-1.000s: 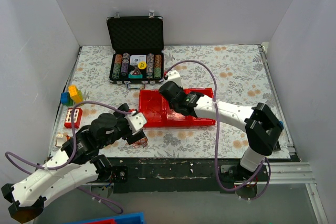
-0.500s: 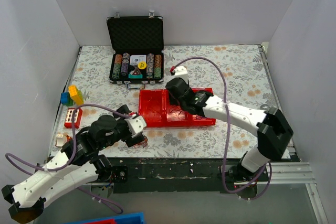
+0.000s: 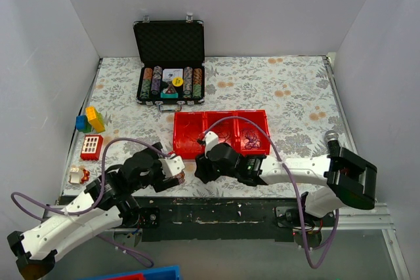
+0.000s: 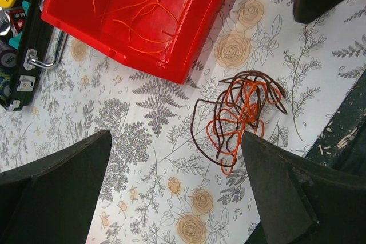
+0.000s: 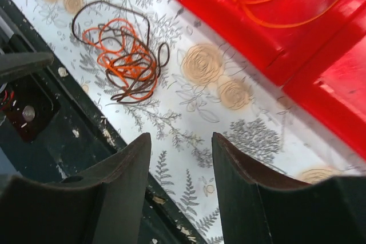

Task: Untangle the cables

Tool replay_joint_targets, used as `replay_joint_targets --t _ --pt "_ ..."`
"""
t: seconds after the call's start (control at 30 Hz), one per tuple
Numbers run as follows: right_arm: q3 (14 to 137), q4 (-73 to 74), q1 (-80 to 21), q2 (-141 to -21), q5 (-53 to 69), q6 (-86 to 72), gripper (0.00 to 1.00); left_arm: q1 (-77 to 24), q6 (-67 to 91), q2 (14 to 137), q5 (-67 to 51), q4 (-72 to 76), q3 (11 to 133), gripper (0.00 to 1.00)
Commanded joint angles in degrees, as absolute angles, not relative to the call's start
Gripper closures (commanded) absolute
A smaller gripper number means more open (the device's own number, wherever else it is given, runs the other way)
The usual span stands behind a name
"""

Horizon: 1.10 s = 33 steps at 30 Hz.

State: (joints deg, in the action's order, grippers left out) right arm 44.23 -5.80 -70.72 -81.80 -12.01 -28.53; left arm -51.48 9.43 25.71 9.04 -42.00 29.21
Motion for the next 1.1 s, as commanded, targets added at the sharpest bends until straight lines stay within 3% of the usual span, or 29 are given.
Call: replay_joint_targets --t 0.0,0.47,0.67,0.9,1.07 --pt "43.3 -18.4 -71.5 -83.6 -6.9 -32.9 0.45 -51.2 8.6 23.7 11.4 -42.9 26.7 0.02" --pt "40.9 -16.8 -73.7 -79.3 -9.9 -34.3 0.51 -48.6 5.1 31.5 4.9 -40.4 26.3 0.02" --pt "38.4 -17.0 -74.0 -76.2 -10.1 -35.4 0.54 -37.7 -4.4 41.6 -9.6 -46.2 33.1 0.02" --pt "37.3 -16.1 -74.4 -73.7 -10.5 -35.6 0.56 -32.4 -6.0 51.7 -14.8 -48.8 45.2 0.02" --pt "36.9 -15.9 -74.6 -73.0 -10.6 -35.7 0.58 -29.1 -11.3 57.6 -20.6 -57.2 47.1 0.02"
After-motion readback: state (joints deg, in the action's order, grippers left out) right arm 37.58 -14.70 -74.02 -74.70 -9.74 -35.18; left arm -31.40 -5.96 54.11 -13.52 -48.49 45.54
